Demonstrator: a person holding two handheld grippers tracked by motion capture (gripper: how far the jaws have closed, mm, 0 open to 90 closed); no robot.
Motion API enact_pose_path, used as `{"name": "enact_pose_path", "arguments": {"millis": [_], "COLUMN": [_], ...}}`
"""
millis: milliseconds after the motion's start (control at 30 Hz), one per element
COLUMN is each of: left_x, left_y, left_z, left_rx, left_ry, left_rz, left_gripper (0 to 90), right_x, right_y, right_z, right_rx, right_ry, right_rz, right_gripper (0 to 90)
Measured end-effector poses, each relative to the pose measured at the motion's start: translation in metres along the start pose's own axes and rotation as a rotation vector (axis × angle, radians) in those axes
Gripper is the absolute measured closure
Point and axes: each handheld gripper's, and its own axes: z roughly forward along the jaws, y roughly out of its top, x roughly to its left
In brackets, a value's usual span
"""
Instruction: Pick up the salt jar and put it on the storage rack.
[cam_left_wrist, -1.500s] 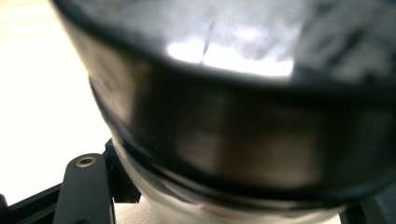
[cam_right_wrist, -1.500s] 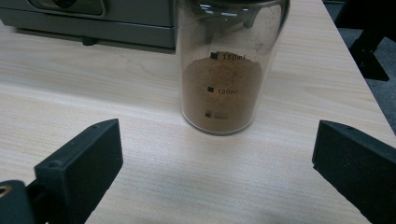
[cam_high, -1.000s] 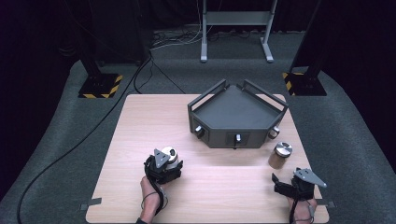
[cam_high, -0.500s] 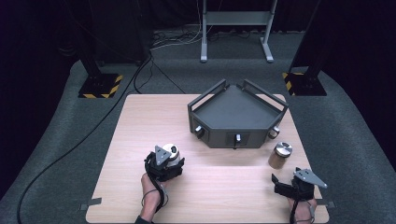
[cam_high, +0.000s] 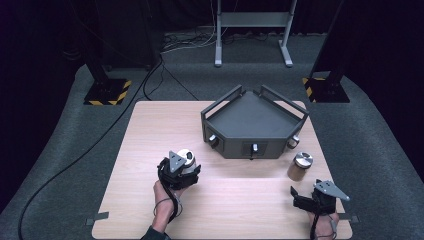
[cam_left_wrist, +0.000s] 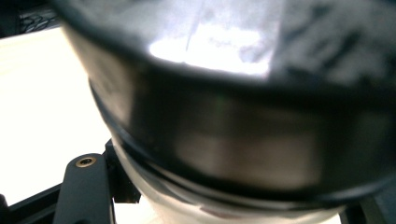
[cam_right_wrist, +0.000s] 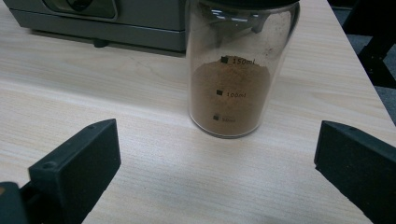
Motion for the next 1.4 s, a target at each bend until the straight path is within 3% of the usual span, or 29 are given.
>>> {"name": "enact_pose_path", "arguments": {"millis": [667, 1400], "left_x": [0.007, 0.004], "left_y": [0.032, 0.061], "left_z": [0.013, 0.028], "left_rx": [-0.009, 0.008], "left_ry": [-0.051, -0.060], "left_rz": [0.014, 0.049], "left_gripper": [31.5, 31.5], "right_x": [0.000, 0.000], "right_y": [0.002, 0.002], "right_z": [0.001, 0.001], "right_rx": [0.013, 0.011], "right_ry": [0.002, 0.004], "right_rz": [-0.008, -0.008], "right_gripper": [0.0, 0.0]}}
